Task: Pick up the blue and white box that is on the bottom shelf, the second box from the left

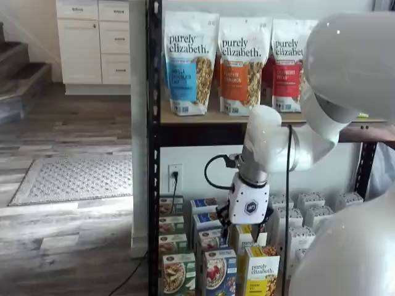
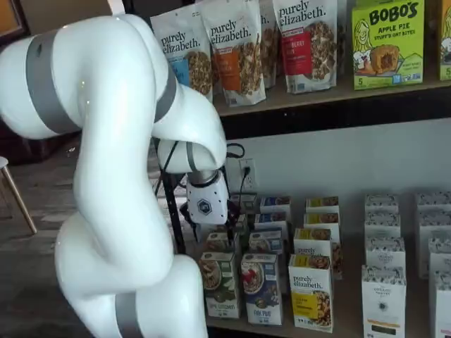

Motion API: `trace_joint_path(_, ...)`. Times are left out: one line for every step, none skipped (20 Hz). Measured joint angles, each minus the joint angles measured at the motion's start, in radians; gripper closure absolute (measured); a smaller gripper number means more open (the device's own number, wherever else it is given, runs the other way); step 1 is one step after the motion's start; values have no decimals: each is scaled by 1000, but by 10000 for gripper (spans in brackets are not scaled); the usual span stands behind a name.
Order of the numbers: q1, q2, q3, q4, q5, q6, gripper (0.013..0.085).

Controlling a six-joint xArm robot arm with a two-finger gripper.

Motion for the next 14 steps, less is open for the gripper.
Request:
trace_joint_path(2, 21, -3, -5, -19, 5, 130)
trace_joint_path(2, 39, -6, -8, -36, 7, 130)
trace_joint_path(2, 55, -9, -7, -53, 4, 130)
trace_joint_path(1, 69, -10, -4, -68, -1, 130)
trace_joint_path(-2, 87, -13, 0, -89, -8, 130)
trace_joint_path(-3, 96, -14, -1, -99, -9, 130)
trace_joint_path(-5, 110, -18, -8, -112, -4, 130)
trace_joint_path(-8, 127, -22, -16, -124, 0, 130)
trace_joint_path(-10, 141, -27, -20, -134, 0, 130)
trace_joint_path(-13, 162, -33, -16, -151, -8, 130)
trace_joint_path(-17, 179, -38, -11, -165, -15, 130)
trace_joint_path(-20, 197, -45, -9, -177, -21, 130)
trace_joint_path(-22, 213, -51, -9, -185, -24, 130)
trace_joint_path(-26, 235, -61, -6, -198, -31, 130)
